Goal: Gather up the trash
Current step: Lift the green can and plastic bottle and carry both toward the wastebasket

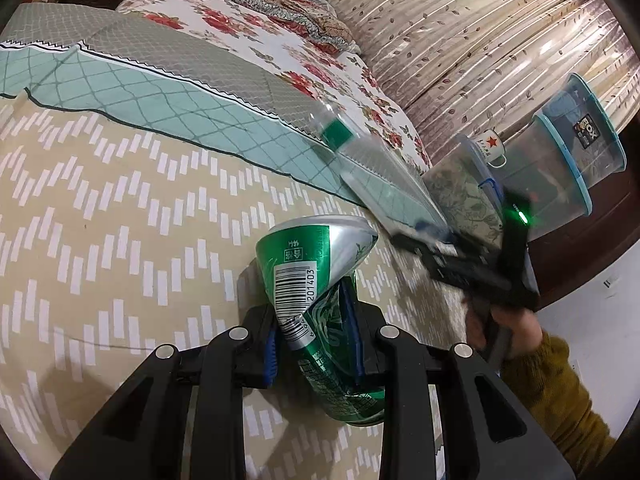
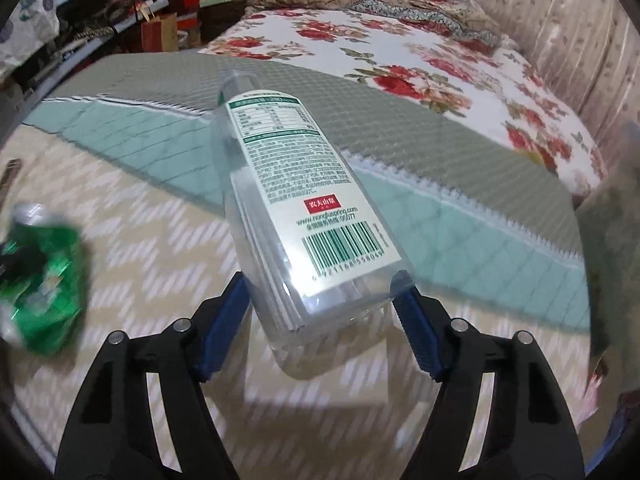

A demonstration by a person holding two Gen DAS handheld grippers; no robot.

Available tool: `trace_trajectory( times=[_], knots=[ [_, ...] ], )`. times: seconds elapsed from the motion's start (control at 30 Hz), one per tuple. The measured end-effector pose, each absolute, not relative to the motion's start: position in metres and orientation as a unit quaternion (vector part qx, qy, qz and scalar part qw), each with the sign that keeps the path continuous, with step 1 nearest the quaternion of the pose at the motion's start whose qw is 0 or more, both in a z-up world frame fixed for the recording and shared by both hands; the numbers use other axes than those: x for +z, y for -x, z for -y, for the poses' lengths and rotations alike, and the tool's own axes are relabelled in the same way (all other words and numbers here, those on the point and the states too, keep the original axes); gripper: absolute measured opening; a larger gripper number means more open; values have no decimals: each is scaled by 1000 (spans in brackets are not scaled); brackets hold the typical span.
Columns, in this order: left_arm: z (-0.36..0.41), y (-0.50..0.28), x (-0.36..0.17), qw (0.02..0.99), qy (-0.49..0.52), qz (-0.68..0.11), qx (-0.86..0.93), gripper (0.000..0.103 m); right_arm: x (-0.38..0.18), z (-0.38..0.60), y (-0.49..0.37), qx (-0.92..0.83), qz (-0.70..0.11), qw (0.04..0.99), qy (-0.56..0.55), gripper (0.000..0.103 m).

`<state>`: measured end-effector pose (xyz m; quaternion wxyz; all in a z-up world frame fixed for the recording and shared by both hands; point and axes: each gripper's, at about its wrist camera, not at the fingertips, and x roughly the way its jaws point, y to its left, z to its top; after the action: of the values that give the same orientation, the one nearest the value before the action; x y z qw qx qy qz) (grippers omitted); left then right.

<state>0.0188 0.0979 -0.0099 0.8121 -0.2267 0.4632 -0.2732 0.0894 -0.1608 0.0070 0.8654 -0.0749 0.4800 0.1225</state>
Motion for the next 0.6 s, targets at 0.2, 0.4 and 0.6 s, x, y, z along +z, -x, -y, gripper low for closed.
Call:
trace_trajectory(
  times=[0.2,0.4,0.6],
  knots=[
    [-99,-20,-10,808,226,-468,-278,25,11,172,-17,147,-491,858,20,72],
    [-91,-19,-7,806,215,-475,-279,25,9,181,45,140,-493,858,-16,72],
    [-81,-14,-3,806,205,-478,-282,23,5,171,73,131,-481,867,1,73]
  ],
)
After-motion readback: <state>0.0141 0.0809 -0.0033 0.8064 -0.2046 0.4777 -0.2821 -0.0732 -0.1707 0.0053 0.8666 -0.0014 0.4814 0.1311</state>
